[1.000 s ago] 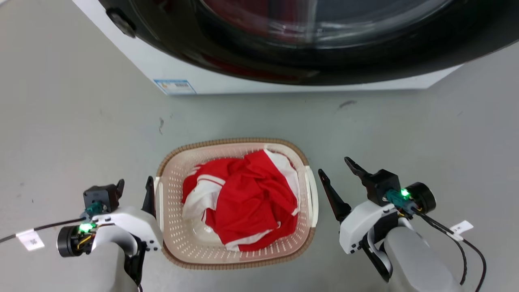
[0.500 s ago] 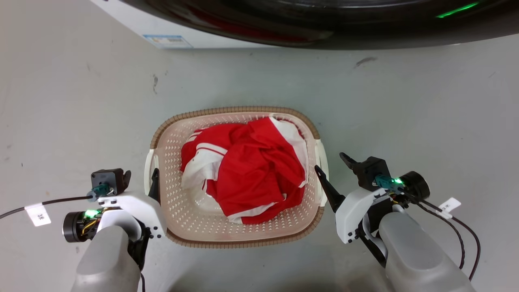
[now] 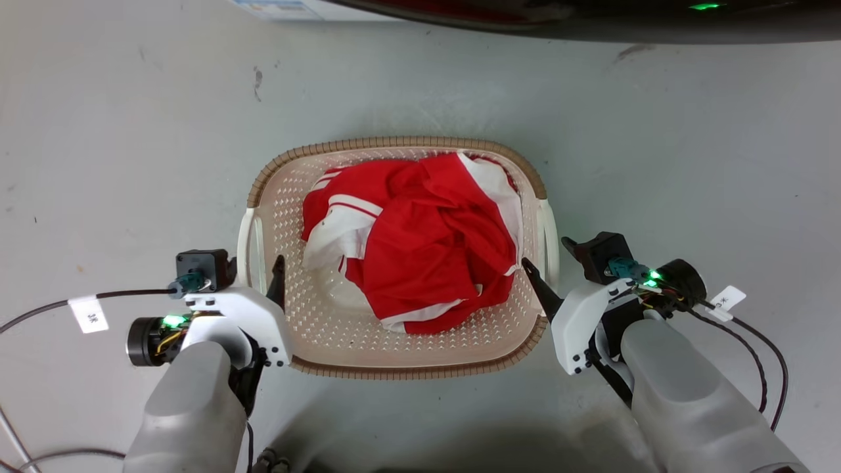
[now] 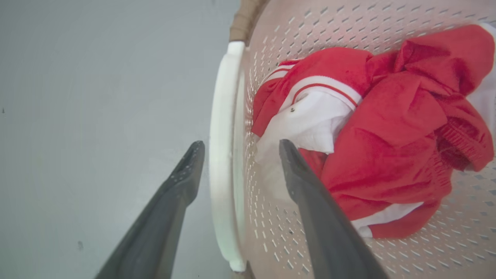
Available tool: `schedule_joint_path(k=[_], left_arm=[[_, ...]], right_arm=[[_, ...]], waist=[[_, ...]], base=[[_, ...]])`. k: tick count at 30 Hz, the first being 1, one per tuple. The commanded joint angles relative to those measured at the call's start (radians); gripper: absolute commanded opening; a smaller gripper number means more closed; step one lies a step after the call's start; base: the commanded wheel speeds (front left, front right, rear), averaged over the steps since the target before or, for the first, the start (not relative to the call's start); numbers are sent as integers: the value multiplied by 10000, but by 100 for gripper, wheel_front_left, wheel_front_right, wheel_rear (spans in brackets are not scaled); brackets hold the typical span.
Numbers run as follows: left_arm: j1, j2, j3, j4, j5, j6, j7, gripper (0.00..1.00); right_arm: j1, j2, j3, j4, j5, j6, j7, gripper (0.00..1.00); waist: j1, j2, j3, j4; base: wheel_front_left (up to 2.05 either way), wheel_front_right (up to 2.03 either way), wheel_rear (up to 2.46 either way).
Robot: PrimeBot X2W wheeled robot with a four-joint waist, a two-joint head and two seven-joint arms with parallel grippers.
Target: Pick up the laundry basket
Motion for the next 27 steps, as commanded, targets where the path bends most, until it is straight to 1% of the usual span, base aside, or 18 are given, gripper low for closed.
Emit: schedule_joint_path(k=[1, 10, 11, 12, 13, 14, 20, 27], left_arm=[[-182, -60, -112, 151, -110, 7, -24, 100], [-722, -131, -959, 725, -579, 7, -24, 100], [-750, -158, -1053, 801, -616, 7, -24, 84], [-774, -161, -1140, 866, -681, 7, -24, 21], [-794, -166, -1240, 938, -746, 7, -24, 0], [-812, -182, -1335, 991, -811, 5, -24, 0], [-909, -186, -1807, 1106, -1182, 13, -26, 0], [-468, -289, -2282, 1227, -1667, 11, -14, 0]], right_arm=[[-227, -12, 37, 167, 34, -7, -18, 100], [-699, -19, 204, 740, 416, -10, -16, 100], [-679, -19, 282, 772, 471, -10, -16, 100], [-704, -17, 330, 747, 503, -8, -16, 50], [-725, -15, 371, 717, 543, -8, -16, 2], [-719, -15, 419, 721, 564, -8, -16, 0], [-747, 17, 680, 991, 738, 55, -3, 0], [-307, 54, 1115, 1146, 1045, 55, 143, 0]], waist=[[-1, 0, 131, 40], [-1, 0, 467, 93], [-1, 0, 462, 98], [-1, 0, 454, 90], [-1, 0, 439, 78], [-1, 0, 415, 70], [-1, 0, 182, 85], [-1, 0, -709, 105]], base=[[0, 0, 0], [0, 0, 0], [0, 0, 0], [0, 0, 0], [0, 0, 0], [0, 0, 0], [0, 0, 0], [0, 0, 0]])
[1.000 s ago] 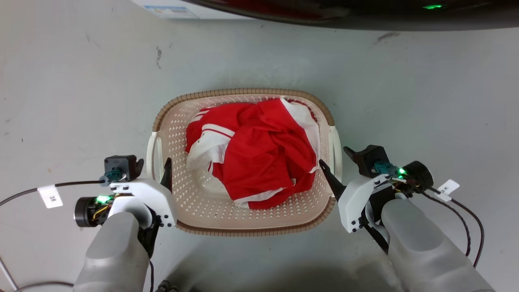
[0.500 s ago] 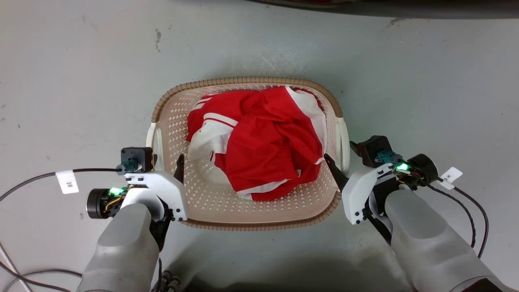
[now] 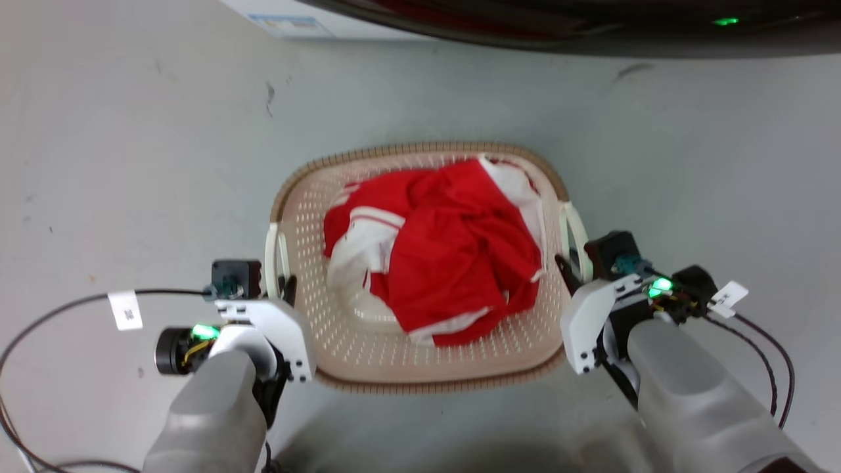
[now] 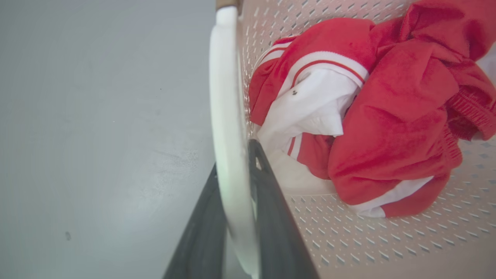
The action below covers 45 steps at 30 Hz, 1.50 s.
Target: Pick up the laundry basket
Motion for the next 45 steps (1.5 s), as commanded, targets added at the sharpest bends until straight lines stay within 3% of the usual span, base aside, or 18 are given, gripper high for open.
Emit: schedule_joint_path(k=[1, 24, 45], left_arm=[[163, -96, -158, 6, -92, 17, 27, 0], [1854, 94, -2255, -444, -2436, 10, 2305, 0], [2012, 639, -4512, -1141, -4367, -11, 5290, 0]], right_arm=[[350, 138, 276, -55, 100, 135, 69, 0], [1897, 172, 2376, -129, 2318, 139, 2098, 0], [2008, 119, 3461, 453, 3774, 136, 3612, 0]], waist=[[-1, 0, -539, -18], [-1, 0, -4822, -785], [-1, 0, -6957, -1188]], base=[[0, 0, 0], [0, 0, 0], [0, 0, 0]])
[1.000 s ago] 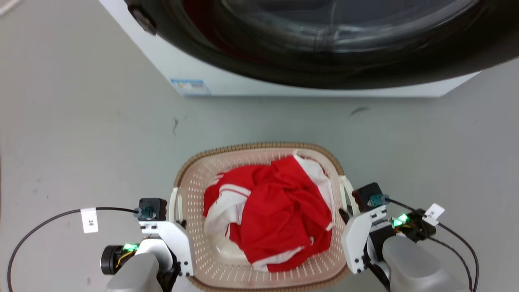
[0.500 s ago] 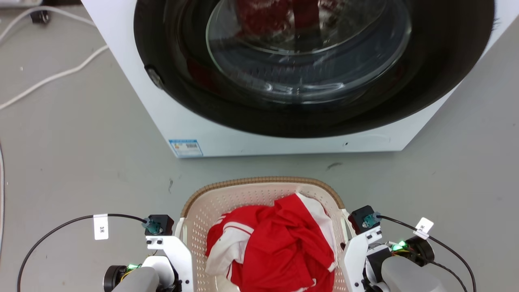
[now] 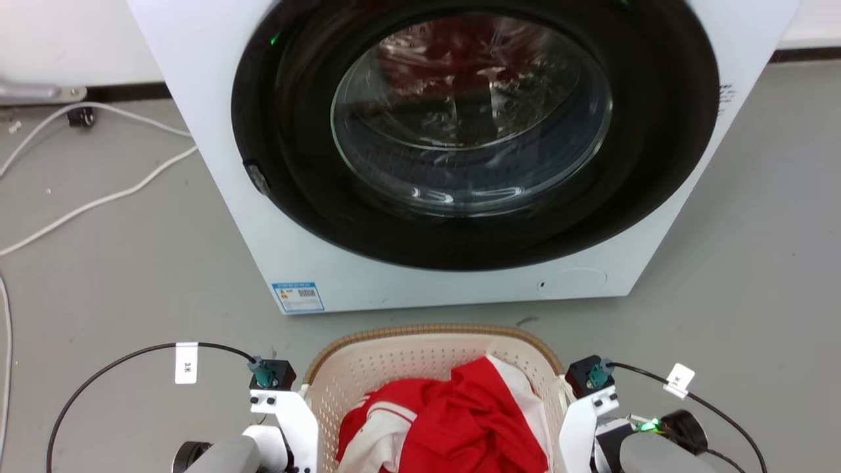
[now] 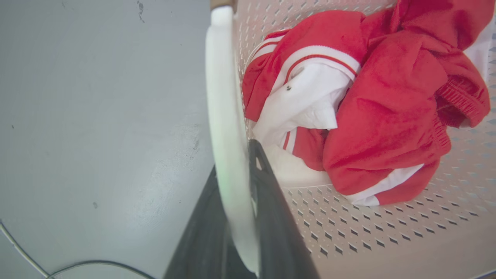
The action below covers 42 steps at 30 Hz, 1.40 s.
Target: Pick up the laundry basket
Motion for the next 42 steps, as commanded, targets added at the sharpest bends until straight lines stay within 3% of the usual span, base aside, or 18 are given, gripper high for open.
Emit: schedule_joint_path(k=[1, 9, 42], left_arm=[[27, -14, -137, -93, -45, -46, 80, 0], [6, 47, -671, -28, -572, -44, 528, 0], [-146, 45, -1934, 245, -1926, -45, 303, 0]], right_arm=[[107, 122, 139, -84, 58, 136, 74, 0], [239, -96, 577, -285, 626, 136, 682, 0], [-1, -333, 2026, -261, 2031, 137, 615, 0]], waist=[[2, 0, -223, -63], [2, 0, -631, -171], [2, 0, -996, -259]], base=[[0, 0, 0], [0, 0, 0], [0, 0, 0]])
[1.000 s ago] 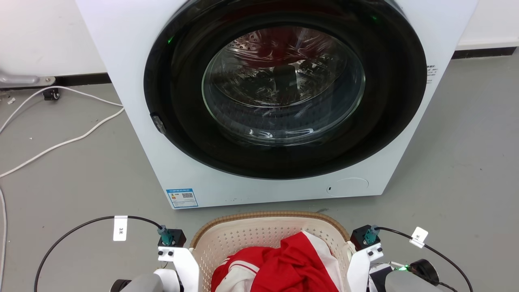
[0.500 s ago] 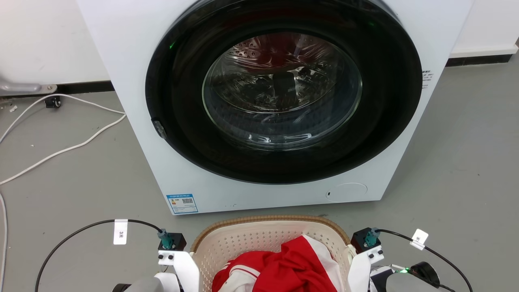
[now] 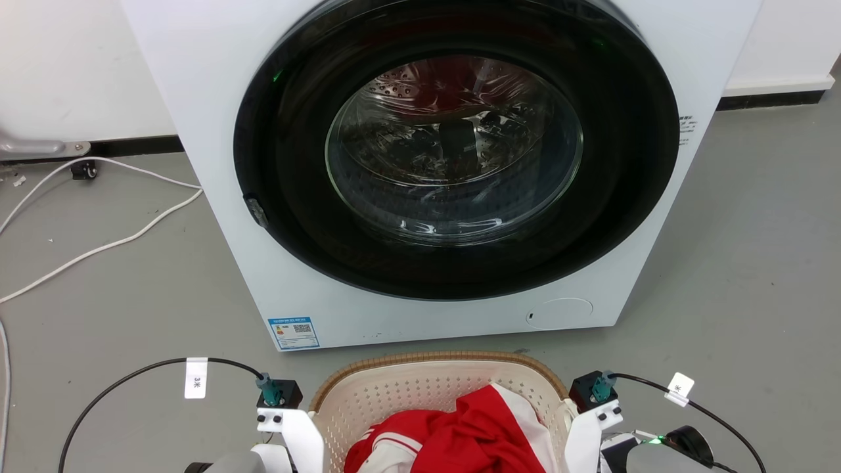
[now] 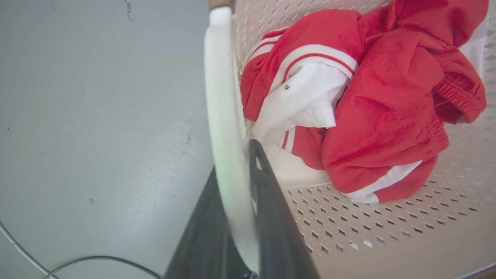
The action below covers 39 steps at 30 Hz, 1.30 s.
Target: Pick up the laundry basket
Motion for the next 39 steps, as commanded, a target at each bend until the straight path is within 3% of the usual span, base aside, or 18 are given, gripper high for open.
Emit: schedule_joint_path(k=[1, 39], left_arm=[[-158, -29, -90, -28, -48, -45, -80, 0], [-280, 15, -1045, 156, -989, -45, -402, 0]], right_arm=[[-97, 41, 132, -50, 46, 137, -72, 0], [-179, -14, 1217, 85, 1012, 138, -205, 0]], waist=[[0, -1, -4, -2], [0, -1, -38, 10]], base=[[0, 0, 0], [0, 0, 0]])
